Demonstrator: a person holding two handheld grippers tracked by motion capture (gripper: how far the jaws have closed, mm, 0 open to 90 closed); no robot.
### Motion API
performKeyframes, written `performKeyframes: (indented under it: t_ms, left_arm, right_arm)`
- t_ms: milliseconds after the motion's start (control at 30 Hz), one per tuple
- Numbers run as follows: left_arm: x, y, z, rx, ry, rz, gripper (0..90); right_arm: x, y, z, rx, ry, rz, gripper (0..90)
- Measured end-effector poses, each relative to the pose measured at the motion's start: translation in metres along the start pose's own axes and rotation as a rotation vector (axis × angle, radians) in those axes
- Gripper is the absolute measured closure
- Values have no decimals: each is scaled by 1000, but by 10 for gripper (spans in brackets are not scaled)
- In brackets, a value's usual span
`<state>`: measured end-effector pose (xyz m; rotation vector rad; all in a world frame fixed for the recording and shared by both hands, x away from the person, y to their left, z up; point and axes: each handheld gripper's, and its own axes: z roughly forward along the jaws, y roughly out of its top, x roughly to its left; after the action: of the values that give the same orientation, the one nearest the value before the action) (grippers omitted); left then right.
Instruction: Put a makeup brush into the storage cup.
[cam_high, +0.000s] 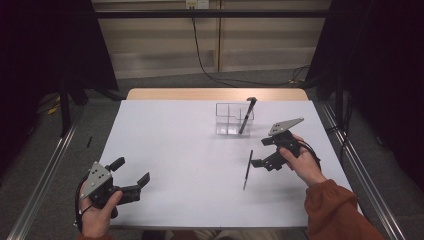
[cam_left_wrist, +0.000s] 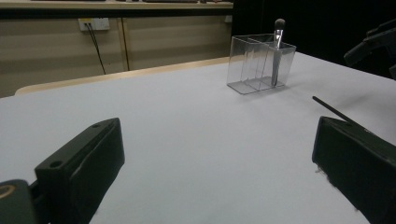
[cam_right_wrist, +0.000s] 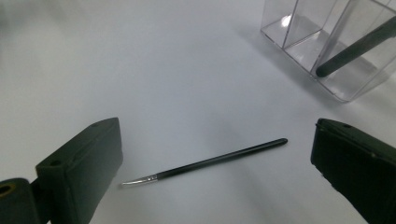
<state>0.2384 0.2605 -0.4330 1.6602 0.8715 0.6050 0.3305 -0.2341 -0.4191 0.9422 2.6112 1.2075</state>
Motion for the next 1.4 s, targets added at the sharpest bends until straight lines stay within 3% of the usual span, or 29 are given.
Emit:
performKeyframes:
  t_ms: [233,400,533,800,1033,1400]
  left_arm:
    - [0,0,0,-3,2,-4,24]
    - [0,0,0,1,2,1,24]
    - [0,0,0,4,2,1,24]
    - [0,-1,1,5,-1,-4,24]
    - [0,-1,1,6,-2,-4,24]
    - [0,-1,1,9,-2,-3,24]
  right_arm:
    - [0,4,7,82,32,-75,36]
    - [1,12,11,137,17,-138,49]
    - [1,14,15,170,35,-177,67]
    - [4,16,31,290,64,-297,84]
    - [6,21,44,378,77,-370,87]
    - [4,21,59,443,87,-450,93]
